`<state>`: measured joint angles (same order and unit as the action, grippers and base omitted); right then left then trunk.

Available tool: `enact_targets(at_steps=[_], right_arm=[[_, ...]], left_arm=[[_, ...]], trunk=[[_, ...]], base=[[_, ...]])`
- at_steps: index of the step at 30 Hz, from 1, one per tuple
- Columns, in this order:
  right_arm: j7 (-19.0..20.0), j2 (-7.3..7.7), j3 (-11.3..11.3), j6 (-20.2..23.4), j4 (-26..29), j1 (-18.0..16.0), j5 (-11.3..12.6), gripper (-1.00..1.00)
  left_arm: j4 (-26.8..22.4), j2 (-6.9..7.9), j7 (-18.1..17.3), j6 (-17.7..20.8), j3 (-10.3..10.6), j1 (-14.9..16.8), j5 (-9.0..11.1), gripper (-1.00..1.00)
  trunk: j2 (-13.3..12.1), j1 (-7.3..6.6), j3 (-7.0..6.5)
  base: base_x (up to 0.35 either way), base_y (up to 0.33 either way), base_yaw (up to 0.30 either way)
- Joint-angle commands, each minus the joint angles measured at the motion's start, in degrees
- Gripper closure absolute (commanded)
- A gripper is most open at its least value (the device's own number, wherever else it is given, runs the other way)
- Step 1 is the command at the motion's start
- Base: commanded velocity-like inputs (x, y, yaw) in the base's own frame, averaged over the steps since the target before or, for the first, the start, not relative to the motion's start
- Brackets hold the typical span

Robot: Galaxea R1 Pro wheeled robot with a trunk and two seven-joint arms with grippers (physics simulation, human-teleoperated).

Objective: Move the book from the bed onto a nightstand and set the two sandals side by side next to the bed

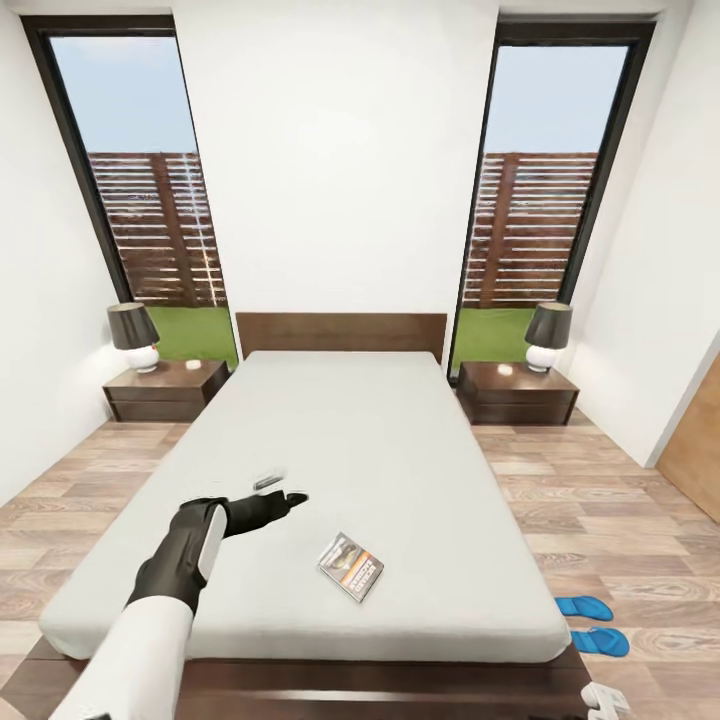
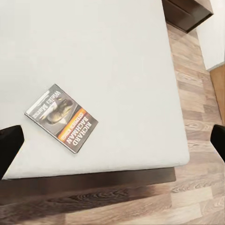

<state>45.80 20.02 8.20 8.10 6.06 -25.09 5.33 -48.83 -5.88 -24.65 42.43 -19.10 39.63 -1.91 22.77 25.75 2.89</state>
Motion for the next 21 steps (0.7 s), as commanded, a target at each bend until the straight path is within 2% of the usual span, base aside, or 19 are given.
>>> enact_targets(at_steps=[1,6,9,14,21], right_arm=[[0.23,0.02,0.11,0.6,0.01,-0.04,0.56,-1.0],[0.2,0.02,0.17,0.6,0.01,-0.04,0.56,-1.0],[0.19,0.02,0.21,0.6,0.01,-0.04,0.56,-1.0],[0.17,0.02,0.23,0.55,0.01,-0.04,0.56,-1.0],[0.15,0.02,0.23,0.51,0.01,-0.04,0.56,-1.0]], left_arm=[[0.32,-0.07,0.73,-0.02,-0.32,0.09,-0.08,-1.0],[0.5,-0.25,1.5,-0.46,-0.26,0.1,0.4,-1.0],[0.5,-0.26,1.46,-0.76,-0.24,0.1,3.42,-1.0],[0.49,-0.28,1.43,-0.93,-0.02,0.1,7.24,-1.0],[0.49,-0.39,1.42,-1.0,0.11,0.1,7.69,-1.0]], trunk=[[0.14,0.04,0.22],[0.14,0.04,0.64],[0.14,0.04,0.91],[0.14,0.04,1.36],[0.14,0.04,1.99]], base=[[0.0,0.0,0.0],[0.0,0.0,0.0],[0.0,0.0,0.0],[0.0,0.0,0.0],[0.0,0.0,0.0]])
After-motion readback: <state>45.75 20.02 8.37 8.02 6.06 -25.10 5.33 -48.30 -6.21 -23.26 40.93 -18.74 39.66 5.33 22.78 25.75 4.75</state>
